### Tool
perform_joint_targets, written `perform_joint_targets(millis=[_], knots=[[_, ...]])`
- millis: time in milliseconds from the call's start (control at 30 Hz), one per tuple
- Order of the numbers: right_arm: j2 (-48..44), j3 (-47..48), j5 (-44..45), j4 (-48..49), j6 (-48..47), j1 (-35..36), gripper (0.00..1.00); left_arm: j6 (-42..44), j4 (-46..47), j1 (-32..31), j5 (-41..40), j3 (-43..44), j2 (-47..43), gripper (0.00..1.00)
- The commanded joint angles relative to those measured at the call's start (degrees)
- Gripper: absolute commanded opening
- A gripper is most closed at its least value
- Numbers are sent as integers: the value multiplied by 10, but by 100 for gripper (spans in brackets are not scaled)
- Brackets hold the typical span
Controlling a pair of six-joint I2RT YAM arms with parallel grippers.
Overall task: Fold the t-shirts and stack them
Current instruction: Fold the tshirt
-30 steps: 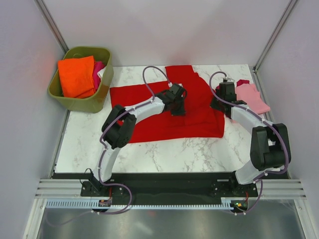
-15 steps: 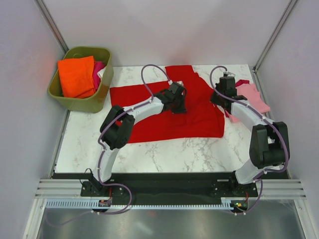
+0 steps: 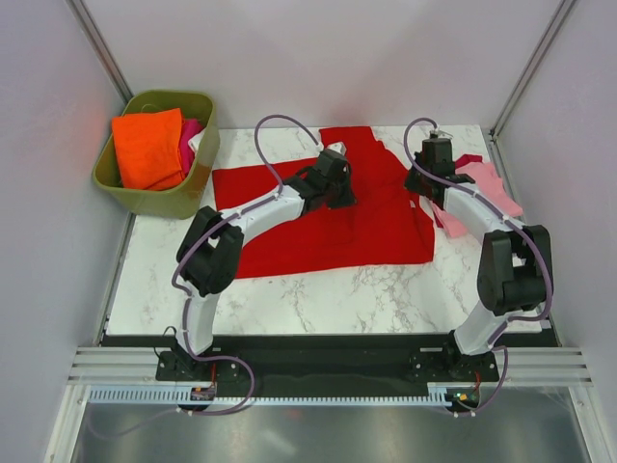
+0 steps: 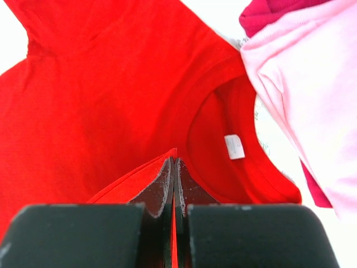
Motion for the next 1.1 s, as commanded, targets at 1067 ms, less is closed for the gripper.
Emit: perform_joint_targets(millis=[1067], knots=[[121,193,10,-25,-10,-7,0,35,18,57,20,140,64,2]])
